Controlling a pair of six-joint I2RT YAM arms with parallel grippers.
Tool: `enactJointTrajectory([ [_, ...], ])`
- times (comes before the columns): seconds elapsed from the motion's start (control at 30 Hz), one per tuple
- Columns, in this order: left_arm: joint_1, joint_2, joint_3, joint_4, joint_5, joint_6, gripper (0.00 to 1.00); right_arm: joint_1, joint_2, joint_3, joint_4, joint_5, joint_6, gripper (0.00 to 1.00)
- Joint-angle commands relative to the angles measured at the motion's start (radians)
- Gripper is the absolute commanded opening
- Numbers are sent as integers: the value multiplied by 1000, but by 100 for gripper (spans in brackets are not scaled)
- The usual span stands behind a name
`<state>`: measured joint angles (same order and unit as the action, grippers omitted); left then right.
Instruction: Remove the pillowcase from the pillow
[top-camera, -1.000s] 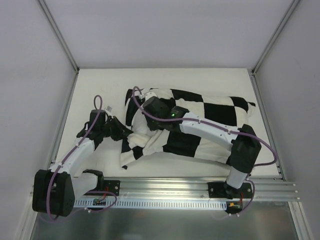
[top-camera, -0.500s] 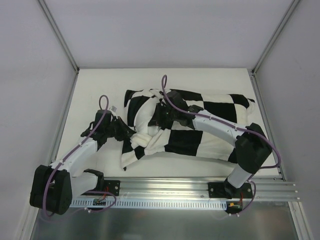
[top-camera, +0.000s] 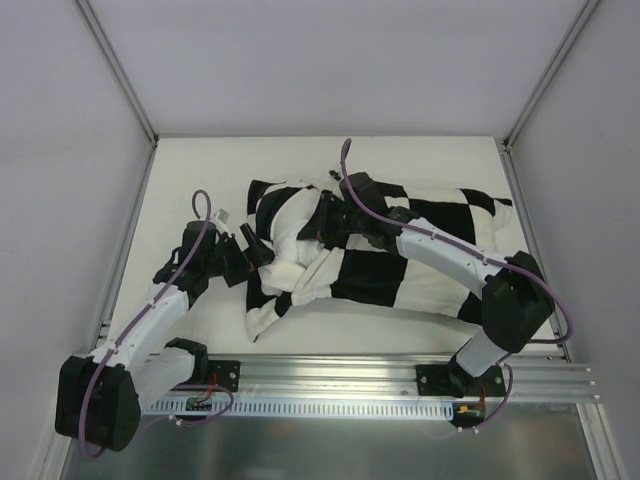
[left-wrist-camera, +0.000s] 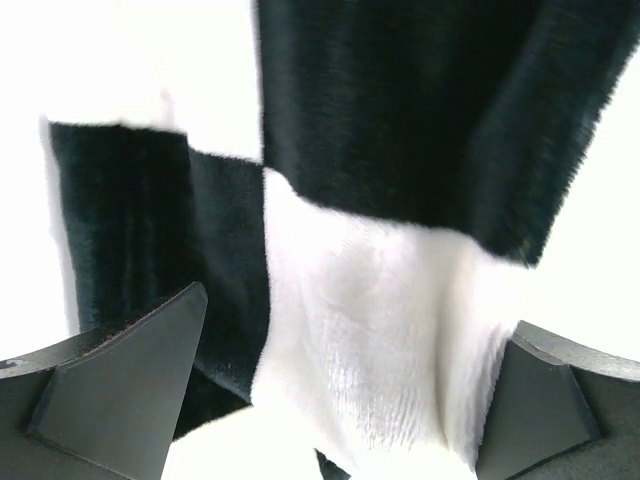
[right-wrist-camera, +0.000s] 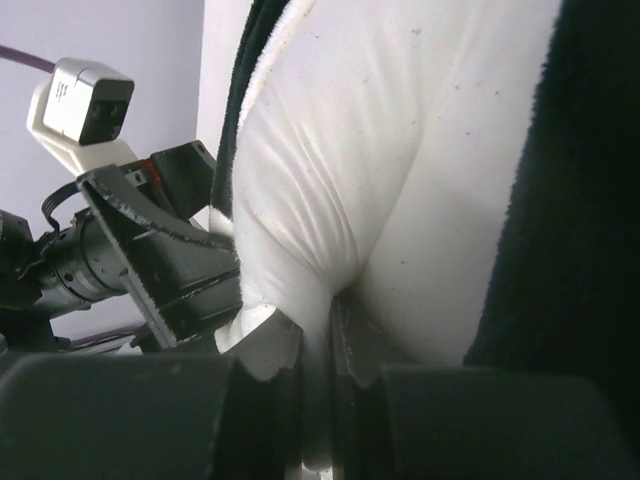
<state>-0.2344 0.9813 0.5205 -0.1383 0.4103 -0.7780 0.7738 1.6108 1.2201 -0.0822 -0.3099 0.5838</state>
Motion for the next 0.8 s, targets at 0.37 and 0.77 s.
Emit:
enactJointTrajectory([
  [0.37,-34,-321,-24,-58,-14,-21,95,9,-49,56,276,-55,65,1],
  [0.77,-143,-290,53,-139,-137,28,99,10,-61,73,124,103,-56,1],
])
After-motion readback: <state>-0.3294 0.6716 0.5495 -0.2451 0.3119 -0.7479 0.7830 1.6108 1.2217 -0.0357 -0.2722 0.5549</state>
